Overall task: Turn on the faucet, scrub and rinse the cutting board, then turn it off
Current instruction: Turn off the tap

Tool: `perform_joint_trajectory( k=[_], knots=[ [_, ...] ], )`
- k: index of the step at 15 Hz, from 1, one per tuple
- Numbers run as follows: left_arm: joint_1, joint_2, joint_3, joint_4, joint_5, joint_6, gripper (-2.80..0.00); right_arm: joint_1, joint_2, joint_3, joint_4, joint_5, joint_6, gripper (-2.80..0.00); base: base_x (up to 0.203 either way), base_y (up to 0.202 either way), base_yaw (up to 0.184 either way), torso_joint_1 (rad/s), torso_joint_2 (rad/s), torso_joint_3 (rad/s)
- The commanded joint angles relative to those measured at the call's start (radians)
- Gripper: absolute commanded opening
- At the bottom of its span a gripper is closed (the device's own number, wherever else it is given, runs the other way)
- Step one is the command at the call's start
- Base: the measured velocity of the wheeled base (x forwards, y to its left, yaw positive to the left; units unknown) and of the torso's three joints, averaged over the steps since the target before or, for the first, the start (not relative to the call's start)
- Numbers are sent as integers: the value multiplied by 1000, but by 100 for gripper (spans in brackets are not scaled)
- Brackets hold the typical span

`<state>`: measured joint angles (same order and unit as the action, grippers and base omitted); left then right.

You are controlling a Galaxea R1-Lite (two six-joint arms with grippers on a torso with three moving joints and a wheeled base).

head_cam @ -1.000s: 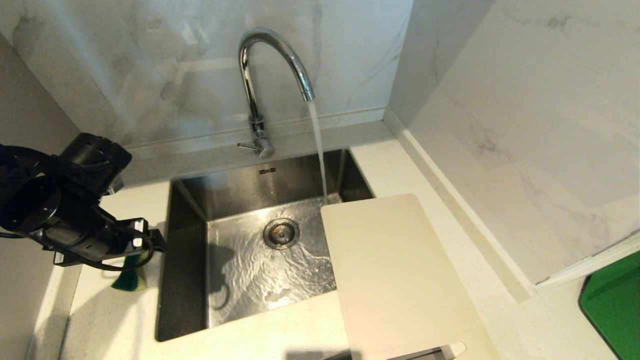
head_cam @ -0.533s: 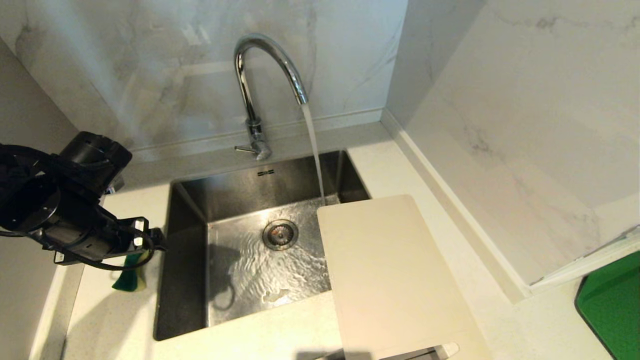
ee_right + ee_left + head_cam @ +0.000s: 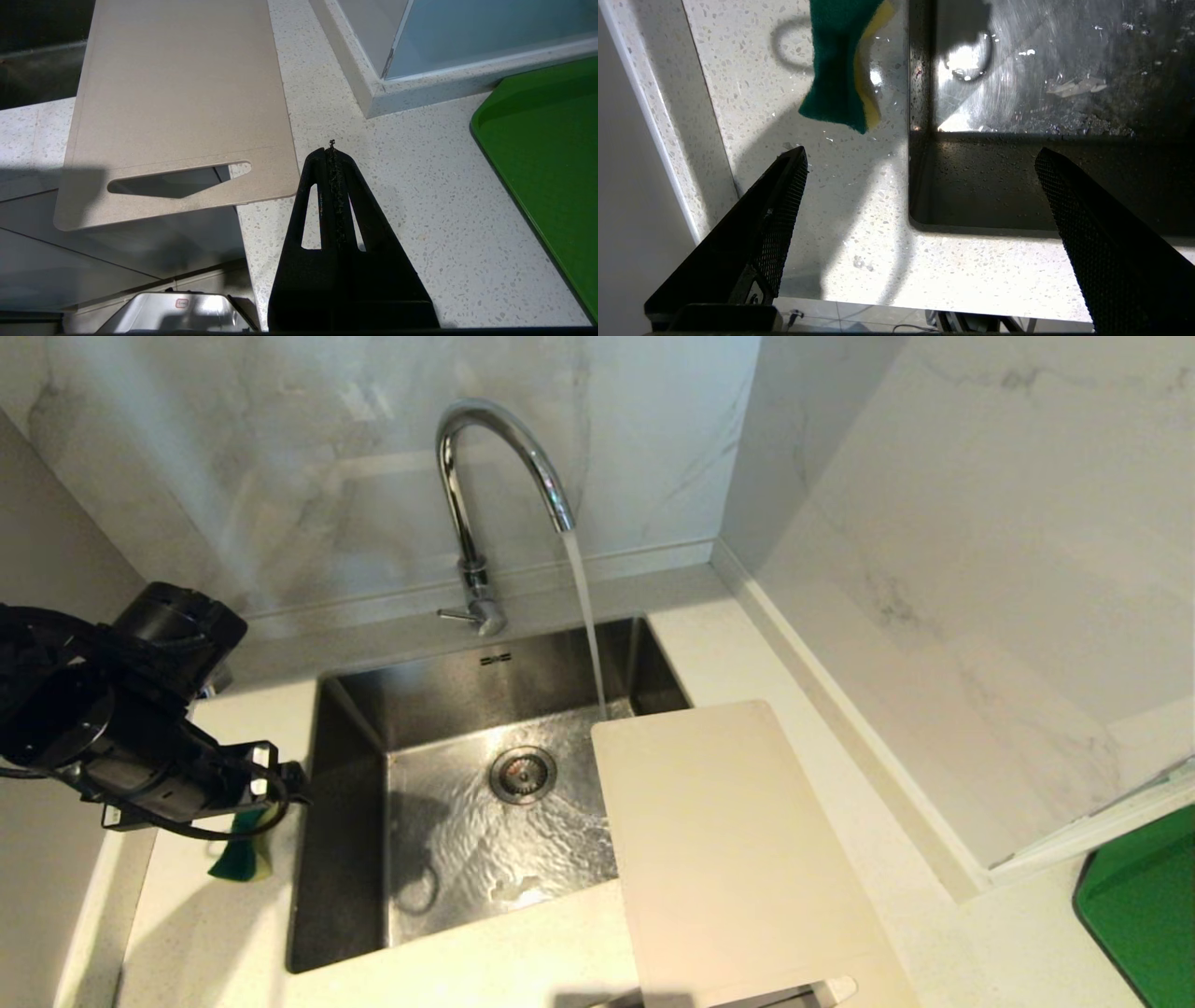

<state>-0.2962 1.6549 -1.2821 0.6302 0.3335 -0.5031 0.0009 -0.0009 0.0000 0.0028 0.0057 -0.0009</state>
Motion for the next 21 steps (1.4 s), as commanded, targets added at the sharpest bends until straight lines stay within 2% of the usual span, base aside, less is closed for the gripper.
perform_joint_trajectory(
  k=[1, 9, 15, 21],
  knots=[
    [0, 3, 0, 3, 2, -3, 0, 1, 1, 0, 0, 0, -1, -280, 0, 0, 0, 64, -99, -64],
    [2, 7, 1, 2, 1, -3, 0, 1, 1, 0, 0, 0, -1, -280, 0, 0, 0, 77, -150, -72],
    [0, 9, -5, 0, 2, -11, 0, 0, 1, 0, 0, 0, -1, -280, 0, 0, 0, 0, 0, 0],
    [-25, 27, -74, 6, 5, -10, 0, 1, 1, 1, 0, 0, -1, -280, 0, 0, 0, 0, 0, 0]
  ],
)
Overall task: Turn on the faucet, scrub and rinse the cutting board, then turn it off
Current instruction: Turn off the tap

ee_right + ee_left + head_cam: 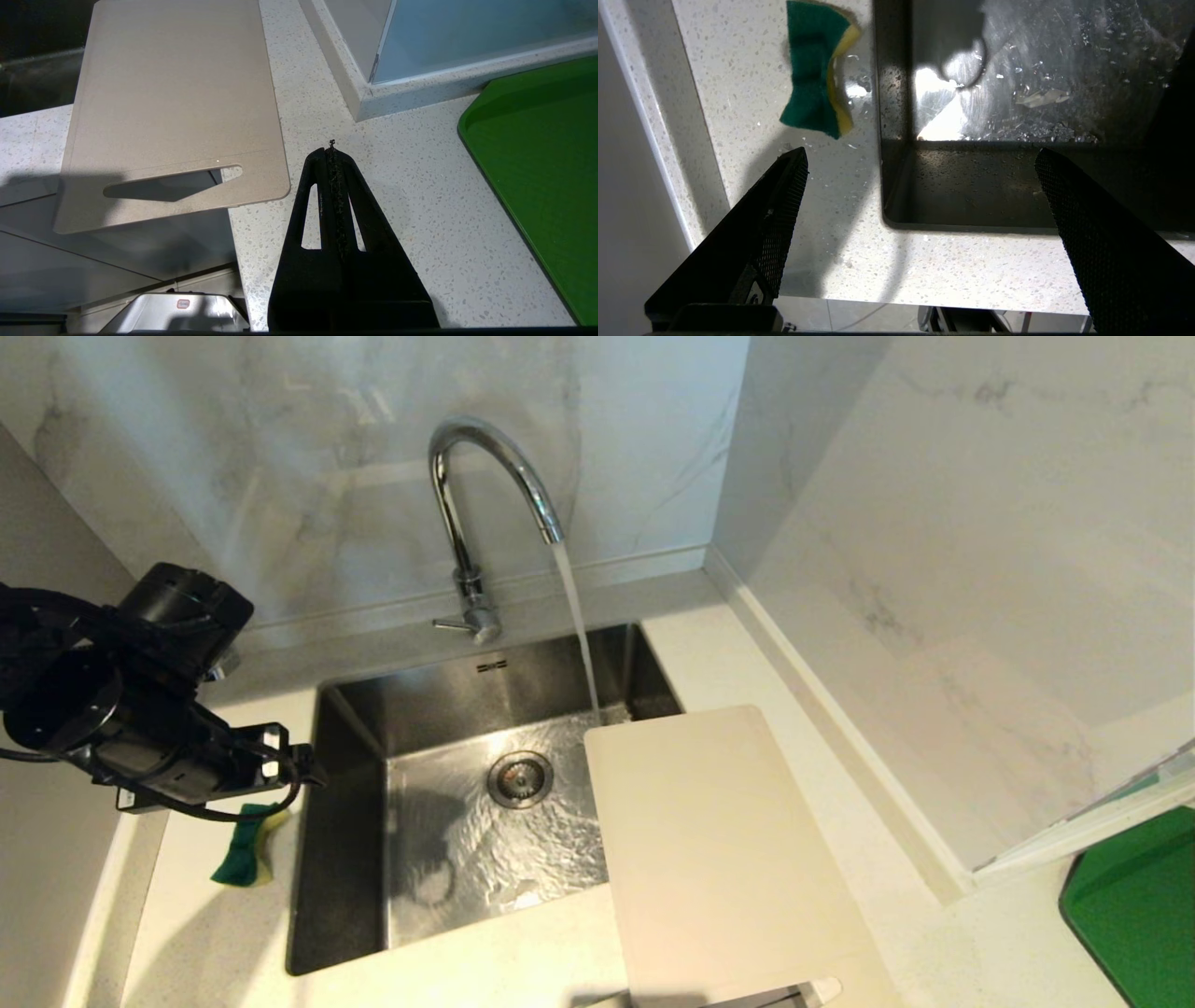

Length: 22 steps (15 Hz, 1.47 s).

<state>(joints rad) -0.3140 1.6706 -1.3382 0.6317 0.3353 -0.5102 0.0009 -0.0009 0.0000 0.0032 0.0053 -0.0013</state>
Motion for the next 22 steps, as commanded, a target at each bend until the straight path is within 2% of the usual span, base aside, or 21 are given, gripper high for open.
perform_joint_trajectory(
  k=[1, 7, 12, 13, 15, 16, 19, 22],
  knots=[
    [-9, 16, -26, 6, 4, -2, 0, 1, 1, 0, 0, -1, 0, -280, 0, 0, 0, 0, 0, 0],
    [-13, 75, -129, 44, 2, -2, 0, 1, 1, 0, 0, 1, 0, -280, 0, 0, 0, 0, 0, 0],
    [-13, 89, -138, 51, 2, -1, 0, 1, 1, 0, 0, 1, 0, -280, 0, 0, 0, 0, 0, 0],
    [-16, 91, -140, 51, 2, 2, -280, 1, 1, 0, 0, 1, 0, -280, 0, 0, 0, 0, 0, 0],
    [-17, 105, -175, 48, -10, -1, -280, 1, 1, 0, 0, 1, 0, -280, 0, 0, 0, 0, 0, 0],
    [-17, 117, -204, 42, -38, -5, -280, 1, 1, 0, 0, -1, 0, -280, 0, 0, 0, 0, 0, 0],
    [-18, 156, -278, 3, -147, -26, -280, 1, 1, 0, 0, 1, 0, -280, 0, 0, 0, 0, 0, 0],
    [-12, 168, -291, -51, -304, -20, -280, 1, 1, 0, 0, 1, 0, -280, 0, 0, 0, 0, 0, 0]
  ],
)
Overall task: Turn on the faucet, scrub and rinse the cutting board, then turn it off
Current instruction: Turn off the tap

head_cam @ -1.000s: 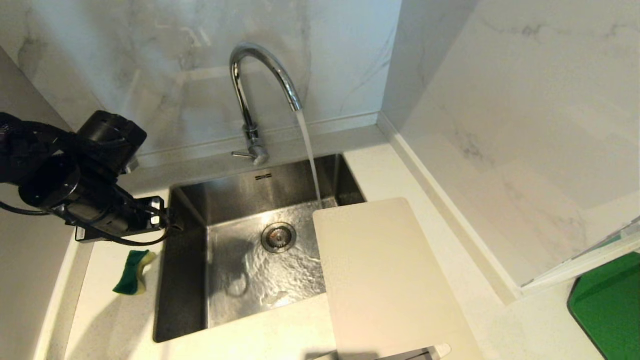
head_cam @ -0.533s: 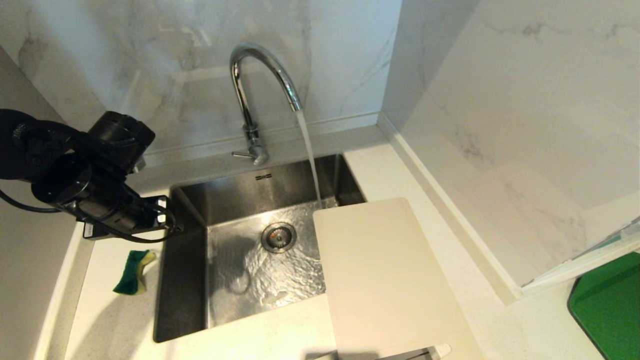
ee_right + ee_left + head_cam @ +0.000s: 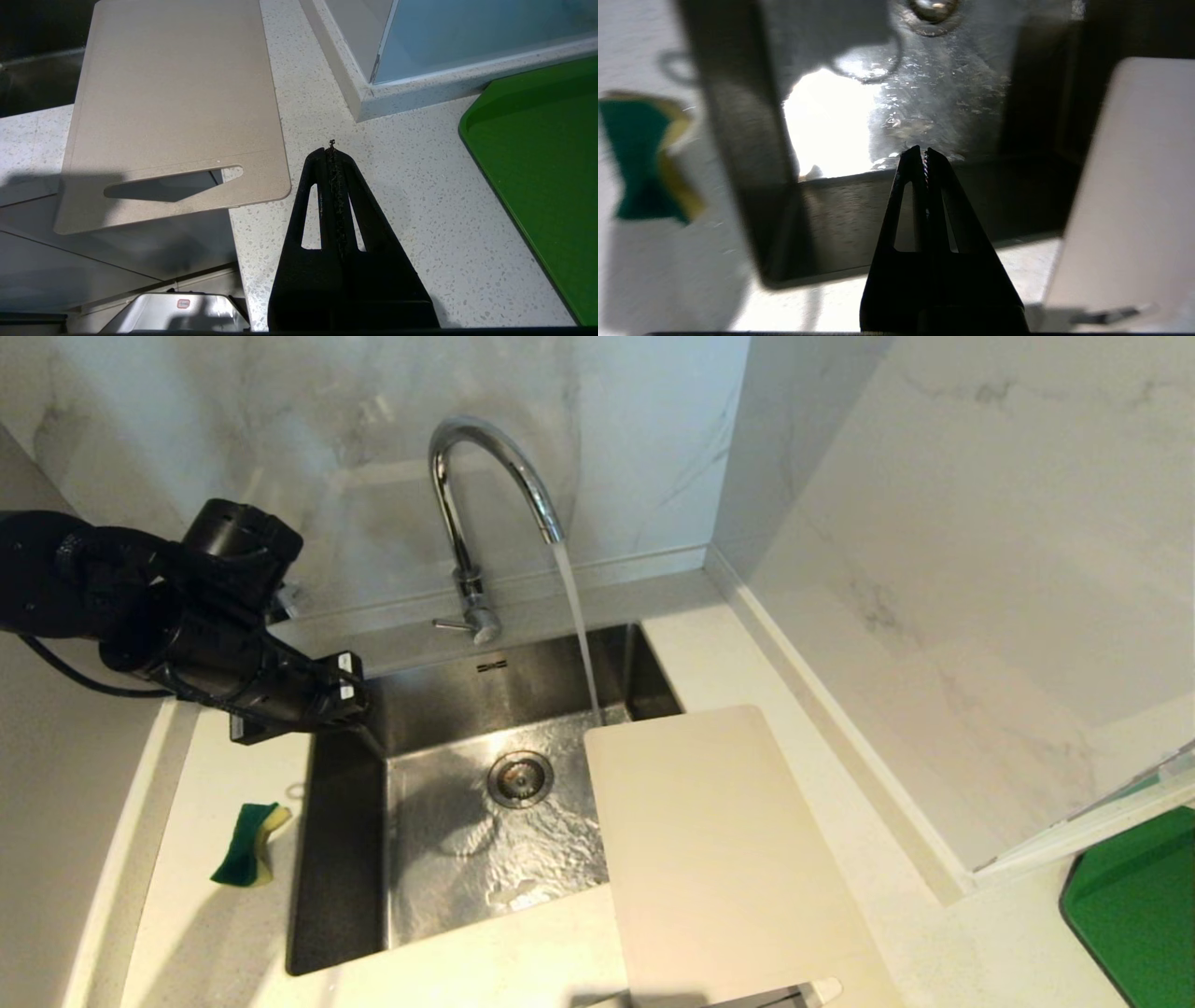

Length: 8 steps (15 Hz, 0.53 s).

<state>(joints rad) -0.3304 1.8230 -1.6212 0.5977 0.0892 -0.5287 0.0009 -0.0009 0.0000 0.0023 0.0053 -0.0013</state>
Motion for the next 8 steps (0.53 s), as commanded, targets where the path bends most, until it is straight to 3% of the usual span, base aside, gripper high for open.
perform_joint_trajectory(
  k=[1, 8],
  knots=[
    [8, 28, -9, -77, -92, 0, -280, 1, 1, 1, 1, 0, 0, -280, 0, 0, 0, 0, 0, 0],
    [-1, 231, -4, -672, -112, 0, -280, 1, 1, 0, 1, 0, 0, -280, 0, 0, 0, 0, 0, 0]
  ],
)
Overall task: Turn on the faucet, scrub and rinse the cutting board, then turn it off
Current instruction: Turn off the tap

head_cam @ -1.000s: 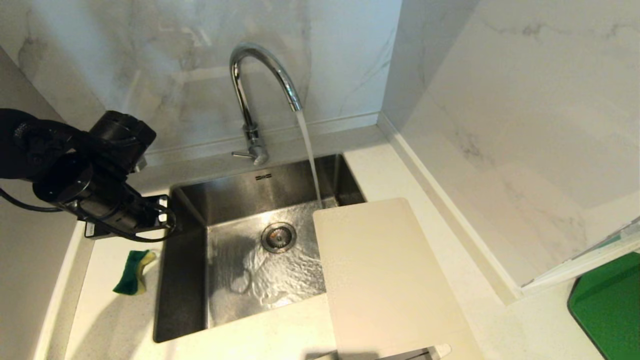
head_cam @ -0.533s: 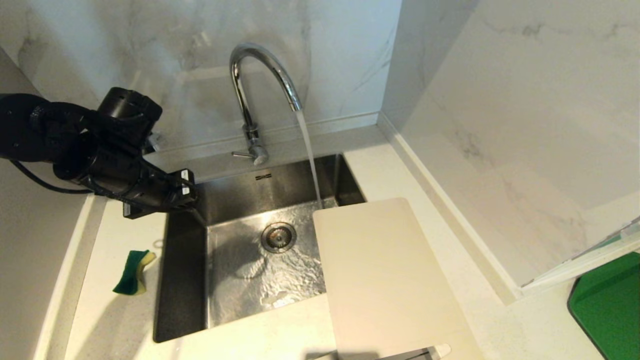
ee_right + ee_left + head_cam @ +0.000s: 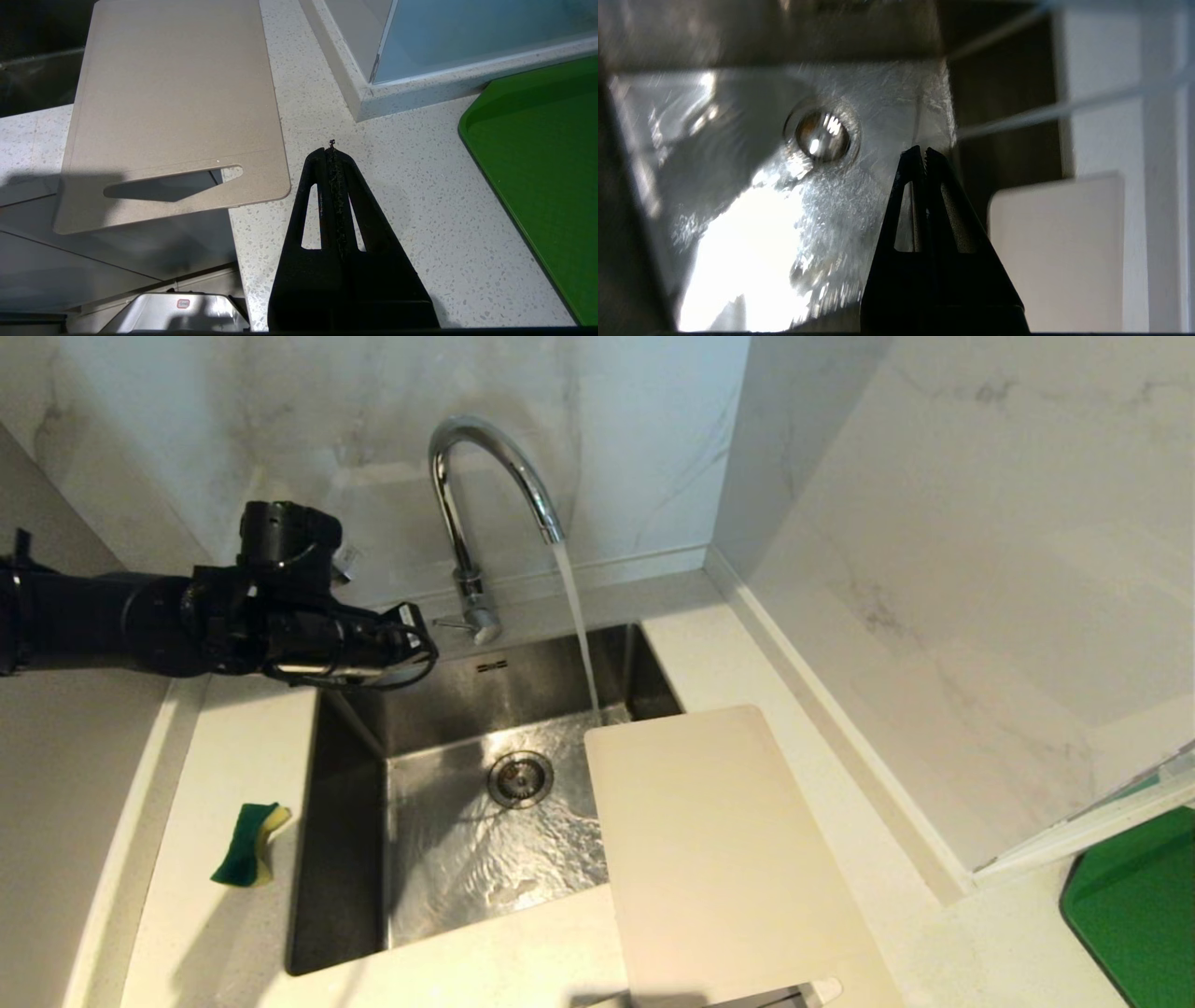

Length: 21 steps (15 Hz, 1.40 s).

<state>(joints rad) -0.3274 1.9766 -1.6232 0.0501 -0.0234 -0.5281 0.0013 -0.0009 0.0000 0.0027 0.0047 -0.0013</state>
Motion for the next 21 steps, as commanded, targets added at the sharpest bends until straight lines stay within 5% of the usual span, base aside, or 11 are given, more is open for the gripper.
perform_joint_trajectory(
  k=[1, 5, 8, 12, 21],
  knots=[
    [-8, 95, -7, -164, -2, 1, -280, 0, 1, 0, 0, 1, 0, -280, 0, 0, 0, 0, 0, 0],
    [-28, 145, -7, -331, 4, 14, -280, 0, 1, 1, 0, 1, 0, -280, 0, 0, 0, 0, 0, 0],
    [-24, 180, -9, -412, 8, 112, -280, 0, 1, 0, 0, 1, 0, -280, 0, 0, 0, 0, 0, 0],
    [-16, 269, -12, -563, 91, 228, -280, 0, 1, 0, 0, 1, 0, -280, 0, 0, 0, 0, 0, 0],
    [10, 390, -213, -571, 210, 238, -280, 0, 1, 0, 0, 1, 0, -280, 0, 0, 0, 0, 0, 0]
  ],
)
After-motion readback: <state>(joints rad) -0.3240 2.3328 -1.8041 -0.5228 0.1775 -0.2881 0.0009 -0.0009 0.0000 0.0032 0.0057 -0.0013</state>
